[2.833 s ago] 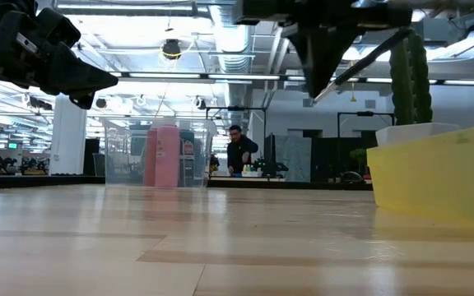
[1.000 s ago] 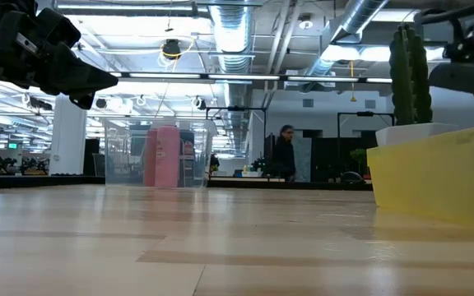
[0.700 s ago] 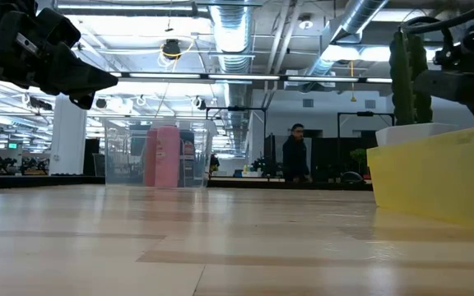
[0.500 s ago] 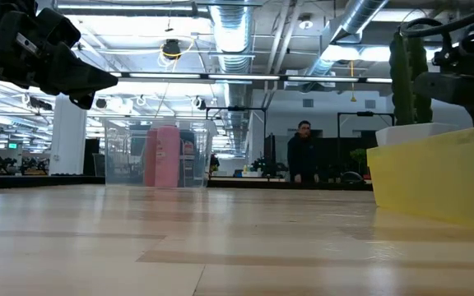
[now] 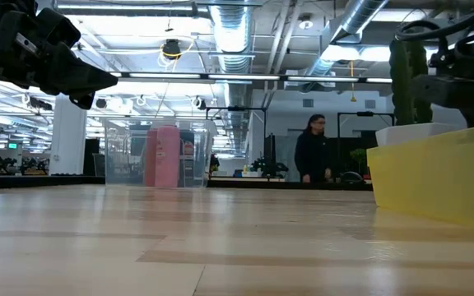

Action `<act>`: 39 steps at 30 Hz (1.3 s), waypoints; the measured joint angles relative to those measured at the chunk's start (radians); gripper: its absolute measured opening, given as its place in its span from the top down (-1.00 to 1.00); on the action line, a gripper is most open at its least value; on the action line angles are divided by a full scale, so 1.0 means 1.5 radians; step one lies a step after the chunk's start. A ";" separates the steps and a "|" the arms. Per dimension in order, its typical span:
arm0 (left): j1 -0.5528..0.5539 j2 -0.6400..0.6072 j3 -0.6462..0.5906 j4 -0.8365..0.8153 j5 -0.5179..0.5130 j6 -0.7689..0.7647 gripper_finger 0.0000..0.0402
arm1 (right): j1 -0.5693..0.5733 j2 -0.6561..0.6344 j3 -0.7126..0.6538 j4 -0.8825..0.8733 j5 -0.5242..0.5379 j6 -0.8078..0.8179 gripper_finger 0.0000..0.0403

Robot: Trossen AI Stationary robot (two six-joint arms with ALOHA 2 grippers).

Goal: Pick & Place Paint Supplies
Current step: Put the liner brush into the yellow bin

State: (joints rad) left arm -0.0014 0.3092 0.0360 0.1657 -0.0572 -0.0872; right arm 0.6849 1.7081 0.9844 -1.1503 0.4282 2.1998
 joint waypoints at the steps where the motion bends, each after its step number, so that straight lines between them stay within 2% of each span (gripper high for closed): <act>1: 0.000 0.000 0.000 0.000 0.001 0.000 1.00 | 0.000 0.000 0.000 0.000 0.000 0.000 1.00; 39: 0.000 0.000 0.000 0.000 -0.002 0.000 1.00 | -0.013 0.009 0.001 0.007 0.012 -0.018 1.00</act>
State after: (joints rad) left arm -0.0014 0.3092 0.0360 0.1655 -0.0601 -0.0868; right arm 0.6651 1.7222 0.9855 -1.1397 0.4467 2.1734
